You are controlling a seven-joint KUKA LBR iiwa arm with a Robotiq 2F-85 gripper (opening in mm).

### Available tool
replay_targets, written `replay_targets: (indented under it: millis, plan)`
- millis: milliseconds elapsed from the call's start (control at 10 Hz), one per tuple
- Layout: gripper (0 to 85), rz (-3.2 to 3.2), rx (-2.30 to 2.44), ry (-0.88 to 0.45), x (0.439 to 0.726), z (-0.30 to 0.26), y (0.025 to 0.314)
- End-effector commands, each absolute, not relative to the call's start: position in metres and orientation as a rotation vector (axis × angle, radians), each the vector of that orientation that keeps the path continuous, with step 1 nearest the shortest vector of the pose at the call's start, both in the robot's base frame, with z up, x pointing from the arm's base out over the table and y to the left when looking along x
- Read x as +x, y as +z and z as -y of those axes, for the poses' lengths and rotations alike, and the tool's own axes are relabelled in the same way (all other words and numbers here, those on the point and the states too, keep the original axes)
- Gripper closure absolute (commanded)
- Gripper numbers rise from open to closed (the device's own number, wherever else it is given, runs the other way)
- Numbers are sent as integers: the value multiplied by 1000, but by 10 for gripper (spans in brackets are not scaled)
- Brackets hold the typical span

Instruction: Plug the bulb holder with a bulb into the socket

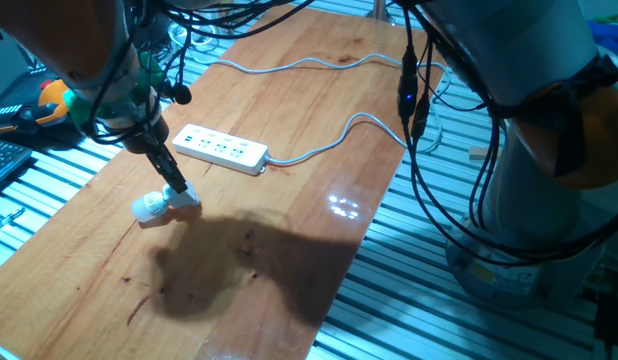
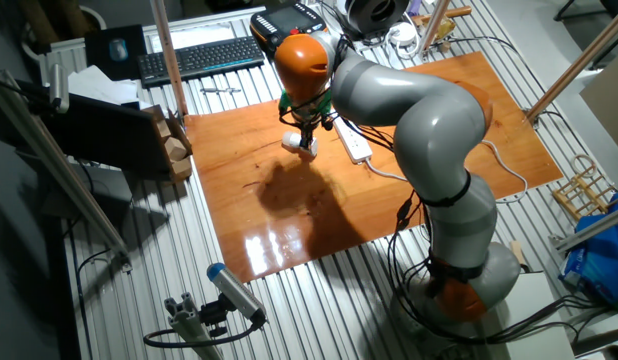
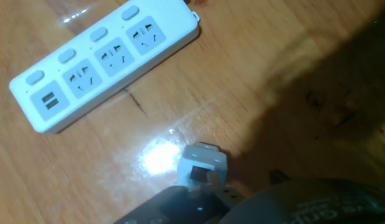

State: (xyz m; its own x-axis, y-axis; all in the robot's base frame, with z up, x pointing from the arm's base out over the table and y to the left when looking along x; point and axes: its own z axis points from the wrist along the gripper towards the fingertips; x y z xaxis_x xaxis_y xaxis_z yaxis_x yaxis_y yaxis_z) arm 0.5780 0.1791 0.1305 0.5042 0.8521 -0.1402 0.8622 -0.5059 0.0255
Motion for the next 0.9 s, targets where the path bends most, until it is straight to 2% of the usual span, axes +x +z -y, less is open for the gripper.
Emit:
replay_targets:
  millis: [0, 600, 700, 800]
  plan:
    - [170, -1511, 2643, -161, 578, -177, 130]
    - [170, -1304, 2710, -115, 582, -168, 126]
    - [340, -1265, 2730, -106, 583, -168, 125]
    - [340, -1236, 2746, -86, 583, -168, 125]
